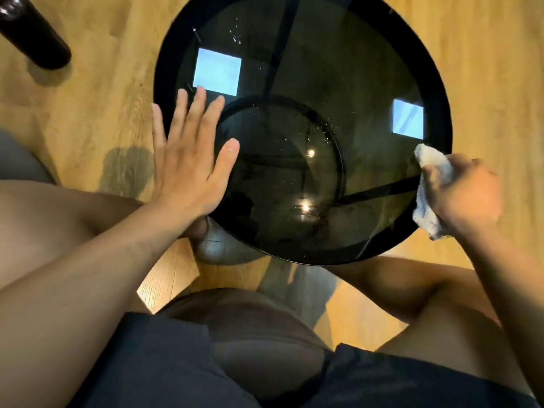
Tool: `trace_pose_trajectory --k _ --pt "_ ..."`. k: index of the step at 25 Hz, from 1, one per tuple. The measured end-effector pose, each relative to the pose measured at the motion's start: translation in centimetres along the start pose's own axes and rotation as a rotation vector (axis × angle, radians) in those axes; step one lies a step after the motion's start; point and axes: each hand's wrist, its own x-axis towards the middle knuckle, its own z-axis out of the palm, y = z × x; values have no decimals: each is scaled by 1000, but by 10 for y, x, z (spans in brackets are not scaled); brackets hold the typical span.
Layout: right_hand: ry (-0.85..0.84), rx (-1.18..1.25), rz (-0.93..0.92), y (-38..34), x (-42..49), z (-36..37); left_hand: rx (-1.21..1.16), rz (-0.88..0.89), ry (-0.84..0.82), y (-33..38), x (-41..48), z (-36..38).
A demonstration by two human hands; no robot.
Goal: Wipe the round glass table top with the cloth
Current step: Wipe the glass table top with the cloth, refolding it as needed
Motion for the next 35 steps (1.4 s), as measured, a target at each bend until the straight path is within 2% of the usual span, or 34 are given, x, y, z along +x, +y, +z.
trace_pose_trajectory --k 2,7,11,13,16,18,20,23,25,27,29,31,35 --pt "7 -10 41 -15 -6 5 2 -5 -5 -1 0 -1" --pt "37 83 -43 -108 -53 16 -12 -6 20 -2 0 2" --pt "44 244 -425 -225 -95 38 -78 24 91 -5 -2 3" --pt "10 349 -477 -261 -103 43 -231 26 163 -8 -2 3" --pt "-67 347 -561 -253 -98 43 -240 35 147 -9 -2 2" --pt "-102 329 -668 -226 -101 40 -163 42 118 -7 -2 3" --pt "-62 271 -717 -182 -108 39 -130 26 93 -7 -1 3" --pt "31 140 -535 -87 -77 27 -122 8 72 -7 1 3" --pt "-21 33 -346 -33 -31 11 -110 6 67 -6 0 4" --pt "-8 -1 -173 -10 8 -1 -108 6 60 -5 -2 3" --pt "23 26 -16 -20 18 0 -123 6 62 -4 -1 2" --pt "51 15 48 -48 4 10 -142 3 70 -4 -1 2" --pt "52 56 -62 -108 -51 15 -173 11 82 -4 -2 1"
